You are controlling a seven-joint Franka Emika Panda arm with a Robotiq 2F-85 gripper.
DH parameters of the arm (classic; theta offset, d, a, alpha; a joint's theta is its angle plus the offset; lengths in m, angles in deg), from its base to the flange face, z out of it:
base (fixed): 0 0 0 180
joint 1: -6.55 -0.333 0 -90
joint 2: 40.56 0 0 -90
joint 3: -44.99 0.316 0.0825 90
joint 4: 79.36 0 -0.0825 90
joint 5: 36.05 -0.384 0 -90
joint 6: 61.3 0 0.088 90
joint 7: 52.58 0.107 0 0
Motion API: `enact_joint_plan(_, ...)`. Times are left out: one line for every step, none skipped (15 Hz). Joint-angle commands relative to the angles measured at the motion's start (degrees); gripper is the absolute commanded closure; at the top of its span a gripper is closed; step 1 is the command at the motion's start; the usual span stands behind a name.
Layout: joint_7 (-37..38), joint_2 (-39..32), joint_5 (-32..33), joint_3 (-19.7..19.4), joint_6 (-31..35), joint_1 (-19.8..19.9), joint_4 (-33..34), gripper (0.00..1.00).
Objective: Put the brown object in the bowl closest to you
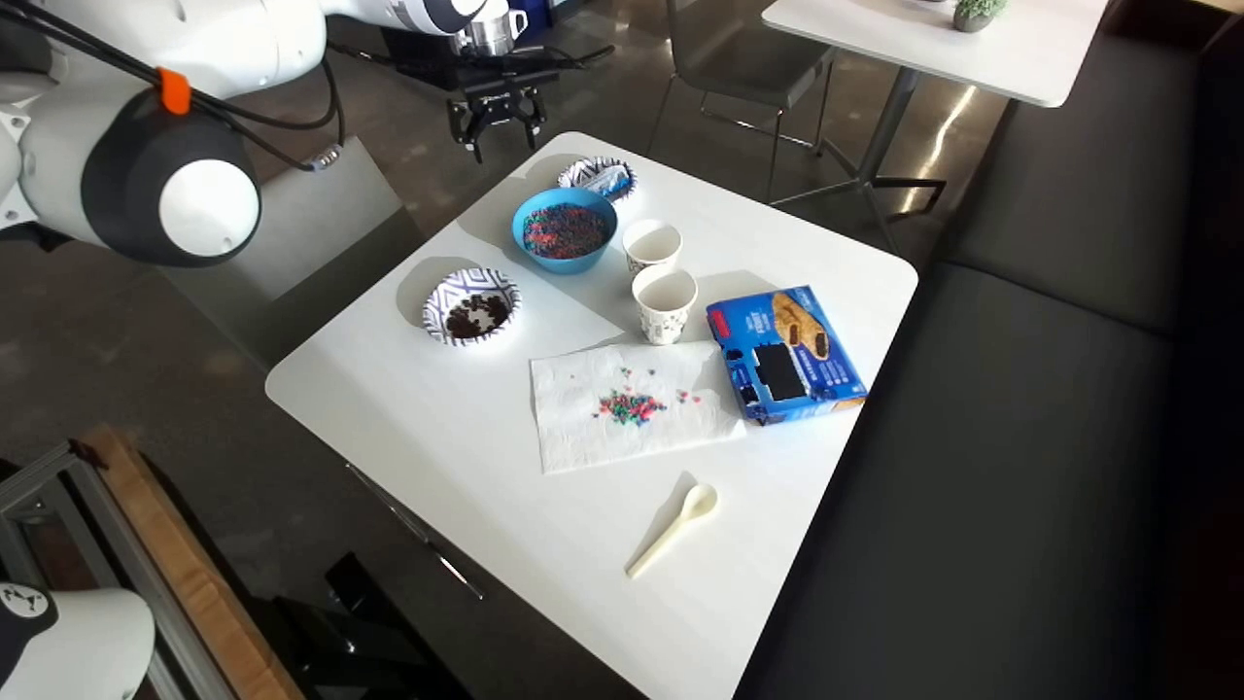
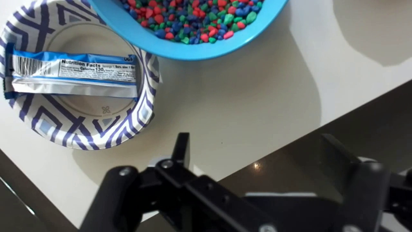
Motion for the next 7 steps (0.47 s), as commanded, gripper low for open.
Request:
enact_joint_plan(7.93,1.71,-3.82,1.55,-0.16,1.83,-0.83,0.00)
enact_joint_plan(10.27,2.06,-4.48,1.65,-0.36,2.31,-0.87,0.00)
enact_joint_plan(12.60,2.40,-5.07,1.79,-0.20,2.80,-0.78,0.00)
enact_joint_plan(8.64,2.09,-3.25,1.09,0.37,1.96,-1.10,0.00)
enact_joint_plan(10.11,2.39,-3.63,1.26,0.36,2.38,-1.07,0.00)
enact_joint_plan(10.79,2.58,-3.87,1.34,0.35,2.67,-1.06,0.00)
enact_joint_plan(11.21,2.65,-3.99,1.40,0.35,2.82,-1.05,0.00)
